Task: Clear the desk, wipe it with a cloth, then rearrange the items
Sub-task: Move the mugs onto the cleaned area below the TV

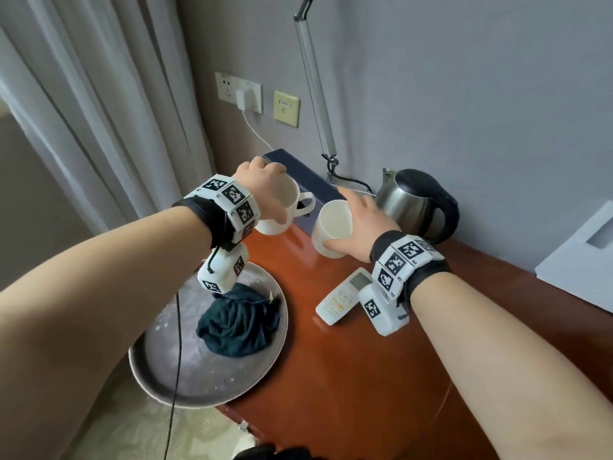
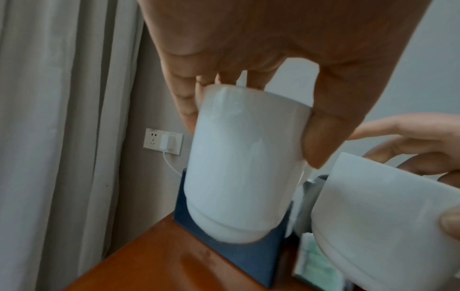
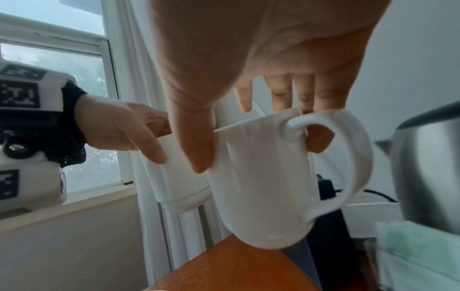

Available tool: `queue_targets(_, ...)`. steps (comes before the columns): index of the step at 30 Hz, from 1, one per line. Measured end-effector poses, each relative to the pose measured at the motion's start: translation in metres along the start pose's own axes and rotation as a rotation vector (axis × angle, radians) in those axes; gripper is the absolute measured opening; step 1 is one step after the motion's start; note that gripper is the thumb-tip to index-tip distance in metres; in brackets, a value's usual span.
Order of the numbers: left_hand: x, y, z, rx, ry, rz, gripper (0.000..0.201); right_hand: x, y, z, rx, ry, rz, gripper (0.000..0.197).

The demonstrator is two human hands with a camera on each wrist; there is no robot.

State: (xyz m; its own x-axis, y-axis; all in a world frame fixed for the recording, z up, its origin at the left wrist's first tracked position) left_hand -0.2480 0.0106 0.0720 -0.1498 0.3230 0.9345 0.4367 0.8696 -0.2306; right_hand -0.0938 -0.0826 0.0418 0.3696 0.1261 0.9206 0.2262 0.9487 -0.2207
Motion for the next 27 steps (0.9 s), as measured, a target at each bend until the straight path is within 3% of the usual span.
queue_targets(9, -0.03, -0.105, -0.113, -0.144, -0.152, -0.068, 0.087, 0.039, -0.133, -0.084, -0.019, -0.032, -0.063, 0.099)
queue_targets(20, -0.07, -0.162, -0.24, -0.43, -0.071, 0.02, 0.087, 0.071, -0.266, -0.189, -0.283, 0.002, -0.197, 0.098)
queue_targets(27, -0.097, -0.194, -0.303, -0.624, 0.02, 0.121, 0.089, 0.064, -0.331, -0.234, -0.453, 0.049, -0.236, 0.097)
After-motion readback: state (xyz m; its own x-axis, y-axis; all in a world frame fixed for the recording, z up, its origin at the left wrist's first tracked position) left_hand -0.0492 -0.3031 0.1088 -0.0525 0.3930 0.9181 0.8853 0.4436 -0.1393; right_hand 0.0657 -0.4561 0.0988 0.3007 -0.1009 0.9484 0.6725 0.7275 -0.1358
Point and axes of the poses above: each hand's wrist, its own y-axis towards the middle knuckle, its own x-axis out of the back of the hand, z = x × y, the point moved 8 cm from there along y, towards the middle knuckle, and after that the axes turned 6 degrees about z, right-handed, at the moved point
